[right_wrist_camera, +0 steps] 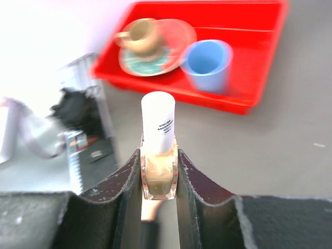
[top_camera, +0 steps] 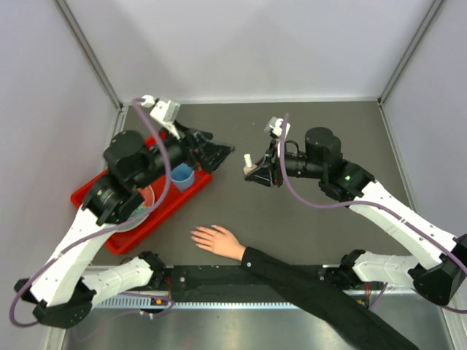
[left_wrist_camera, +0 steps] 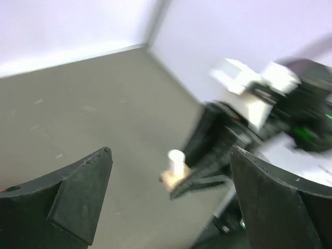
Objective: Paint the nails
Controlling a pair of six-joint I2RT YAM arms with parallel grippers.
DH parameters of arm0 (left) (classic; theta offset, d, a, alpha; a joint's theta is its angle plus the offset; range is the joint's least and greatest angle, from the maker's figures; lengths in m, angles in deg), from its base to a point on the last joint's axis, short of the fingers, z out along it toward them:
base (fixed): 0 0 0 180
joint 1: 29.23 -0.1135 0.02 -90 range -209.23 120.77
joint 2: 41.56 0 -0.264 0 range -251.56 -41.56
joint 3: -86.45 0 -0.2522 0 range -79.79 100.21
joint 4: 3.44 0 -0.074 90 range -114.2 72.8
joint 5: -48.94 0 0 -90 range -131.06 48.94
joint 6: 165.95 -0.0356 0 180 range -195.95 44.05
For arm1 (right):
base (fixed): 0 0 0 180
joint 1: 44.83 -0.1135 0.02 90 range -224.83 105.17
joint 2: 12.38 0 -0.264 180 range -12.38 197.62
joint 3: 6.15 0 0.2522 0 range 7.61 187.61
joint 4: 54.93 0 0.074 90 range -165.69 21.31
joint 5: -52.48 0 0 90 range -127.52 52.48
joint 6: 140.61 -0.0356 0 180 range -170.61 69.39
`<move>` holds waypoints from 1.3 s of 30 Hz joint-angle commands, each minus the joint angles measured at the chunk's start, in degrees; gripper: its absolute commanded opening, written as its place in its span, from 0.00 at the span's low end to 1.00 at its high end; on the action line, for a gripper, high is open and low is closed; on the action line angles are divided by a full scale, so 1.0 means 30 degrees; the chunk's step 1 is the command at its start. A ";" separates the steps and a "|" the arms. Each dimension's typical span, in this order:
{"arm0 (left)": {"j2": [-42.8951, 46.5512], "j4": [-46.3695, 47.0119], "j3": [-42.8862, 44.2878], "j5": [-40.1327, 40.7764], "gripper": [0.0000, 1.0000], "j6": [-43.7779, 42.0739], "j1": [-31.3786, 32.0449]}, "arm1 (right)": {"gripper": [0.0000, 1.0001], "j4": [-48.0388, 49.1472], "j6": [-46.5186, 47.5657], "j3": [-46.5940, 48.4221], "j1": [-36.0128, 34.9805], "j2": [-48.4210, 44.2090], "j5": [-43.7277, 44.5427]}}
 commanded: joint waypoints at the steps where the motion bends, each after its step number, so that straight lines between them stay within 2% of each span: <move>1: 0.1075 0.2468 -0.1158 -0.6437 0.94 -0.0089 -0.0606 | 0.00 0.1610 -0.1356 -0.0188 0.0572 -0.1183 -0.6134; 2: 0.1016 0.3114 -0.1393 -0.8477 0.91 0.0206 -0.0636 | 0.00 0.1844 -0.1851 -0.0218 0.0601 -0.1271 -0.7009; 3: 0.0929 0.3643 -0.1628 -0.9107 0.86 0.0586 -0.0666 | 0.00 0.2339 -0.2059 -0.0276 0.0601 -0.1359 -0.7394; 7: 0.0490 0.5345 -0.2565 -1.0342 0.66 0.2110 -0.0783 | 0.00 0.3425 -0.2939 -0.0335 0.0602 -0.1711 -0.9181; 10: 0.0139 0.7012 -0.3091 -1.1774 0.59 0.3190 -0.0783 | 0.00 0.3982 -0.3467 -0.0364 0.0602 -0.1829 -0.9856; 11: 0.0050 0.8264 -0.3269 -1.2388 0.59 0.3545 -0.0812 | 0.00 0.4159 -0.3787 -0.0423 0.0601 -0.1858 -1.0004; 14: -0.0185 0.9154 -0.3709 -1.3359 0.63 0.4309 -0.0812 | 0.00 0.4571 -0.4286 -0.0599 0.0601 -0.1916 -1.0153; 19: -0.0069 1.1850 -0.4500 -1.4999 0.64 0.5948 -0.0783 | 0.00 0.5390 -0.4610 -0.0570 0.0601 -0.1683 -1.0269; 23: -0.0273 1.0593 -0.4208 -1.4943 0.59 0.5453 -0.0783 | 0.00 0.5596 -0.4785 -0.0278 0.0601 -0.1449 -1.0357; 28: -0.0566 1.0271 -0.3916 -1.5090 0.45 0.5366 -0.0783 | 0.00 0.5655 -0.4844 -0.0013 0.0602 -0.1126 -1.0445; 30: -0.0624 0.9394 -0.3421 -1.4768 0.43 0.4783 -0.0783 | 0.00 0.5713 -0.4815 0.0016 0.0601 -0.1096 -1.0445; 31: -0.0741 0.8984 -0.3214 -1.4651 0.35 0.4547 -0.0783 | 0.00 0.5714 -0.4815 0.0074 0.0601 -0.1038 -1.0416; 33: -0.1062 0.8045 -0.2659 -1.4474 0.31 0.4021 -0.0754 | 0.00 0.5743 -0.4757 0.0133 0.0601 -0.0921 -1.0328; 34: -0.1151 0.7869 -0.2539 -1.4474 0.25 0.3872 -0.0754 | 0.00 0.5685 -0.4728 0.0162 0.0630 -0.0921 -1.0067; 36: -0.1443 0.6585 -0.2015 -1.4212 0.24 0.3115 -0.0754 | 0.00 0.5451 -0.4436 0.0250 0.0602 -0.0833 -0.9744; 39: -0.1796 0.4416 -0.1134 -1.3452 0.15 0.1798 -0.0724 | 0.00 0.4022 -0.3471 0.0718 0.0601 -0.0745 -0.8054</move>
